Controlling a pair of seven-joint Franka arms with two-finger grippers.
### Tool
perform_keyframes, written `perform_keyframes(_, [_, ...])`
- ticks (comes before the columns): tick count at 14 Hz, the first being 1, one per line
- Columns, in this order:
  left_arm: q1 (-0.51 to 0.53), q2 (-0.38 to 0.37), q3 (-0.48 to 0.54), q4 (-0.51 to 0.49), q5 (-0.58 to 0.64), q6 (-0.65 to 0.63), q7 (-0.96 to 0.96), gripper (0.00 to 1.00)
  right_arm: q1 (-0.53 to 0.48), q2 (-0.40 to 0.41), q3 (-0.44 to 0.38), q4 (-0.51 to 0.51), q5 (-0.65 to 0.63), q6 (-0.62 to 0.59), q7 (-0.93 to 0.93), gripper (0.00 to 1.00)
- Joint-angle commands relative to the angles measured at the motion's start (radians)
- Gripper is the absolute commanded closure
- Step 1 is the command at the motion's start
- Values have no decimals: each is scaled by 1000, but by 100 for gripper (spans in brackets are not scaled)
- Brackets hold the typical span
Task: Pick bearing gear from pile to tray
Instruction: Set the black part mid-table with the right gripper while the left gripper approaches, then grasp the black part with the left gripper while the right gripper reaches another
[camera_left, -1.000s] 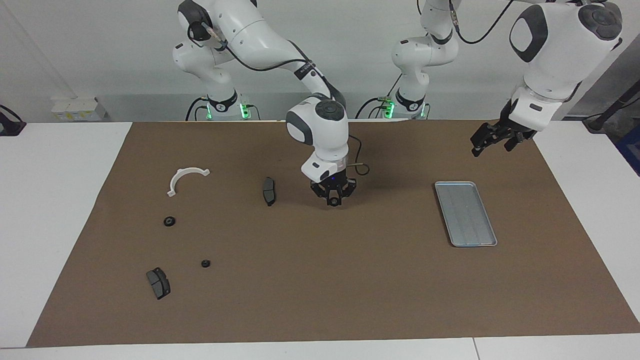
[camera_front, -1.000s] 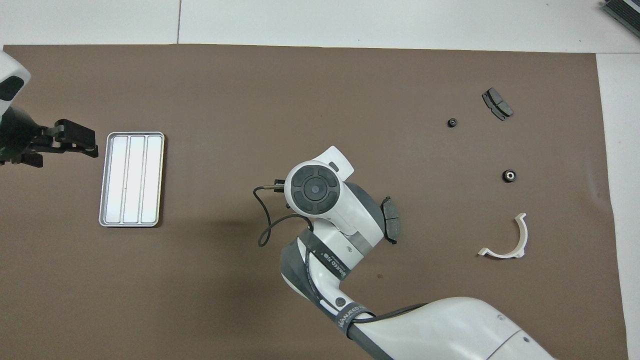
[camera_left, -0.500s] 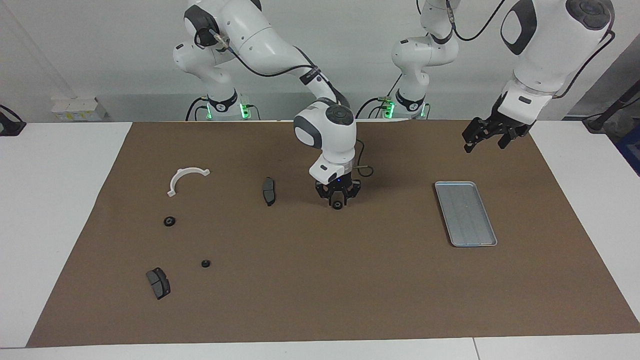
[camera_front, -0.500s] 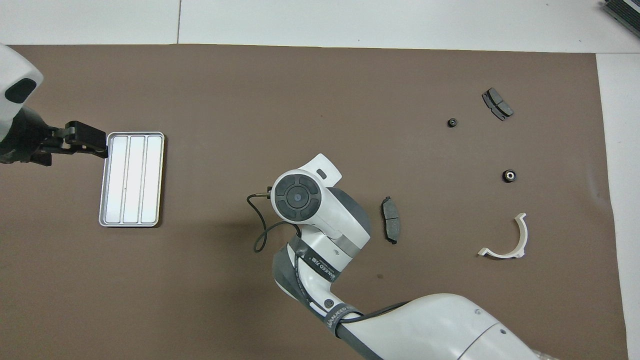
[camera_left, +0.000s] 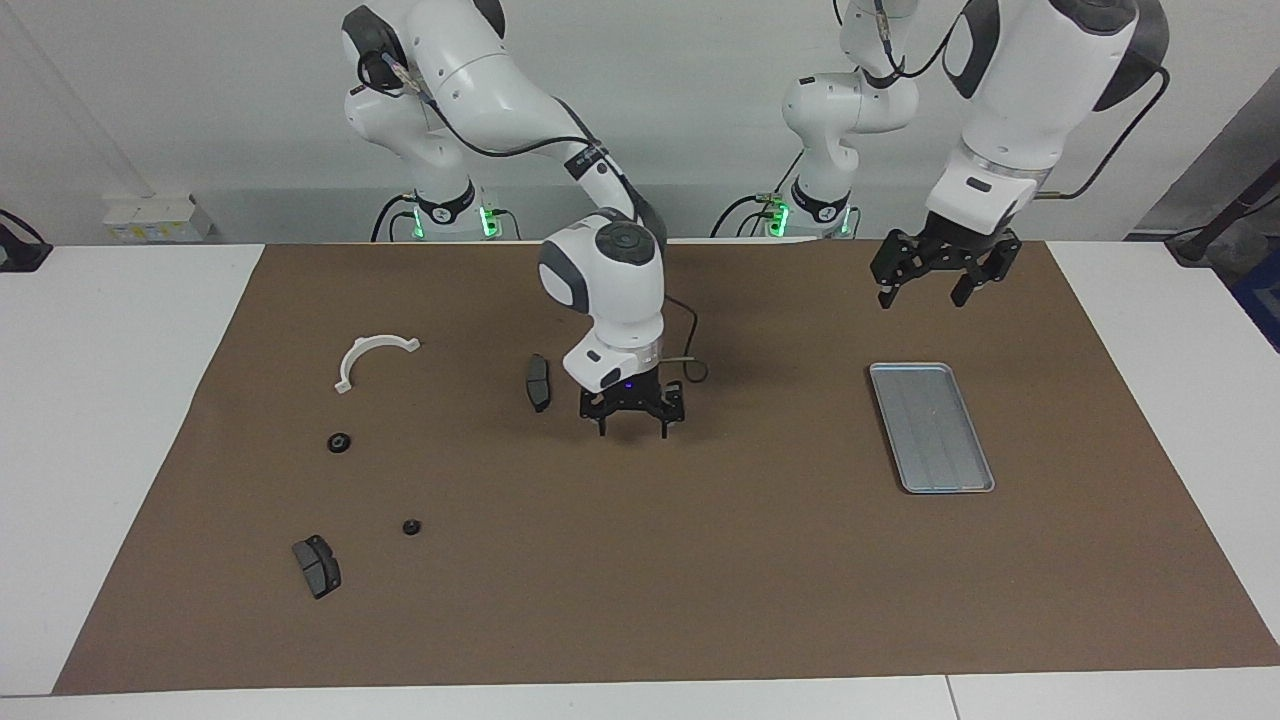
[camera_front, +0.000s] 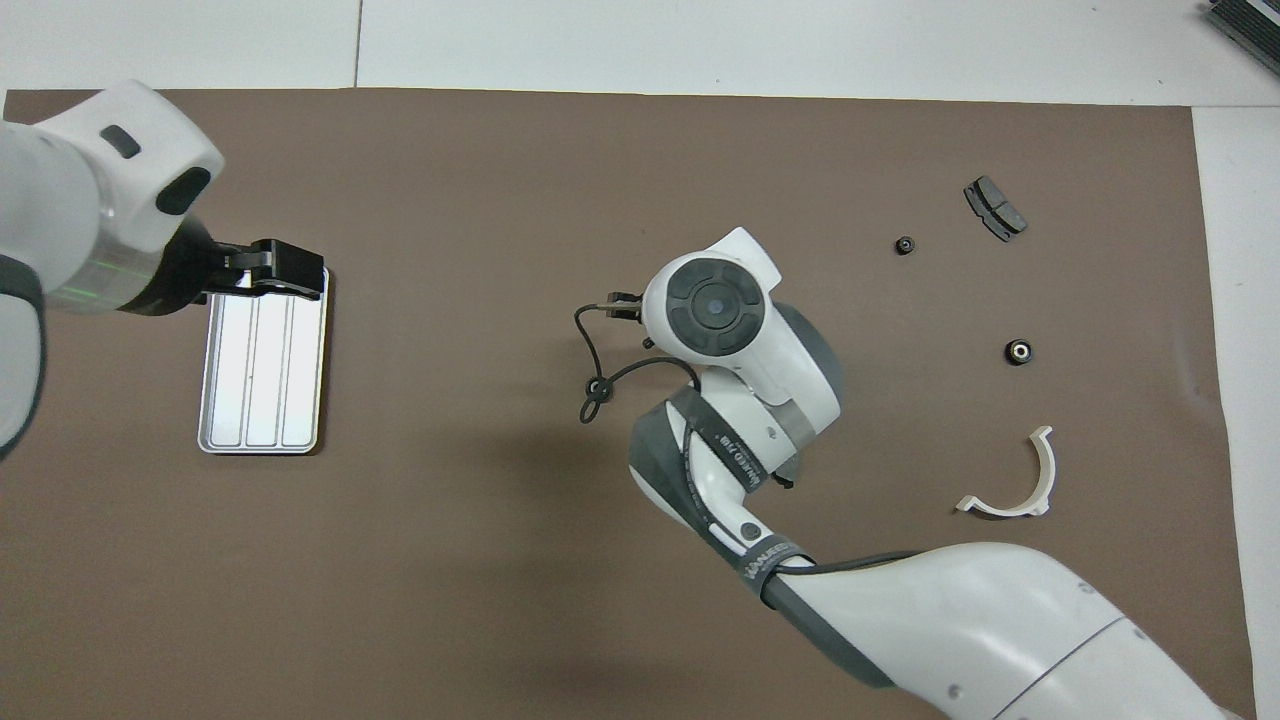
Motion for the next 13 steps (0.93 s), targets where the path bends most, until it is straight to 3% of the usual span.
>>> perform_keyframes(1, [-104,-76,12,-150,3,116,-82,0,-91,-63,15,-26,-14,-27,-72,0])
perform_keyframes(4, [-199,-47,13,-183,5,163,-140,0,-168,-142,17,-134,-1,-24,-182,0])
perform_keyframes(7, [-268,48,13,-199,6,285,-227,0,-266,-192,18,-216,2,-19,-318,0])
perform_keyframes(11, [-316,105,13,-242,12,416,-258,0,-414,-214,18,-274,123,-11,-616,0])
perform_keyframes(13, [-357,181,18,-235,15,445,-278,0,-479,-212,17,-300,130,24,-695,0])
